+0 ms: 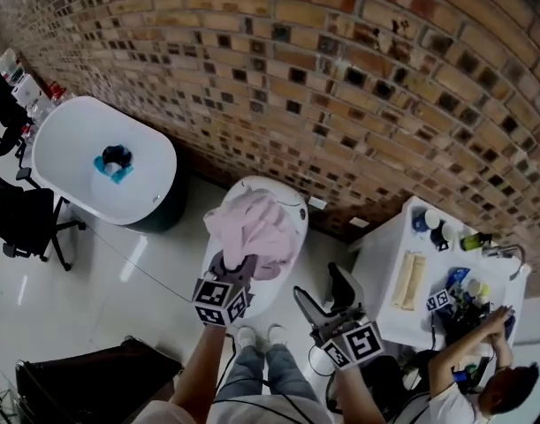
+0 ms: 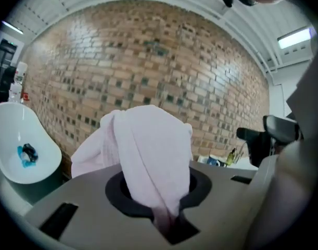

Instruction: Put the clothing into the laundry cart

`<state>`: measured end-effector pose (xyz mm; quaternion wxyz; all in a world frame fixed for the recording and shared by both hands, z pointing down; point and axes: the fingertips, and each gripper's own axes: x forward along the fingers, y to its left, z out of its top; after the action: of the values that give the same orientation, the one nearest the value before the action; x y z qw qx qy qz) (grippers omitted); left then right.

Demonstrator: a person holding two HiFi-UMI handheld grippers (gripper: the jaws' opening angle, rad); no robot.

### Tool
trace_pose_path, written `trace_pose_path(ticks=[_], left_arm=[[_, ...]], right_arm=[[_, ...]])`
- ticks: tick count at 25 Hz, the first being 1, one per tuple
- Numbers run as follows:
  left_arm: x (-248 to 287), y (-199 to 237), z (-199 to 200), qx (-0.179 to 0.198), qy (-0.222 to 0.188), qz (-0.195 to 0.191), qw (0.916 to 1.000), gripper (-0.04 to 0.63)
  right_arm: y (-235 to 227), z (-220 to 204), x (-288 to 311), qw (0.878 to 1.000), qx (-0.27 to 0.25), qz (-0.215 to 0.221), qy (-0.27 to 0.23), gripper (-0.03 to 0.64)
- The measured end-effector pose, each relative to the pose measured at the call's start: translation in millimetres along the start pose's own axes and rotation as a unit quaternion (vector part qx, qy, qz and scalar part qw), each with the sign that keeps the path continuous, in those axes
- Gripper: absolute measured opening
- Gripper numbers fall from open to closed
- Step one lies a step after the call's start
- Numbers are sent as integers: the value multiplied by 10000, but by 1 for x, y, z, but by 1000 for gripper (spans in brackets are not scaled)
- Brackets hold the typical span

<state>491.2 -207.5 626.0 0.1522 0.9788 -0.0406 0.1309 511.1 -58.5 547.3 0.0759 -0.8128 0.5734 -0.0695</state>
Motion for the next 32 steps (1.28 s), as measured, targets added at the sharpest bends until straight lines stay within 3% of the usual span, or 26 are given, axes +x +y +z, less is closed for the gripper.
trace_pose_path(ticks=[5,9,12,18,21,24,29,32], left_arm=[[-90,-21,100,320,-1082,308,9931,74],[-155,-34,145,864,-1779,822,9768,74],[-196,-31,162,1189,-2010,1309,9635,74],[-281,-8,161,1025,-2145,2257,9448,74],[-335,10,148,1118,-2161,2901,9255,74],[-390,9,158,899,-2294,3376,9085,74],[-498,7,158,948,-2489,4346,8603,74],[-567,3,154,977,-2597,4771,8339,74]], right_arm=[[29,85,-13,9962,-547,93,-678,371],[54,133,-16,9894,-924,268,-1088,371],[75,156,-7,9845,-941,567,-1368,370],[144,156,23,9757,-754,1533,-1370,364],[198,144,41,9634,-649,2262,-1280,364],[257,132,52,9471,-477,2947,-1179,364],[372,120,58,9022,-205,4180,-1049,364],[442,113,44,8757,-127,4707,-1067,364]])
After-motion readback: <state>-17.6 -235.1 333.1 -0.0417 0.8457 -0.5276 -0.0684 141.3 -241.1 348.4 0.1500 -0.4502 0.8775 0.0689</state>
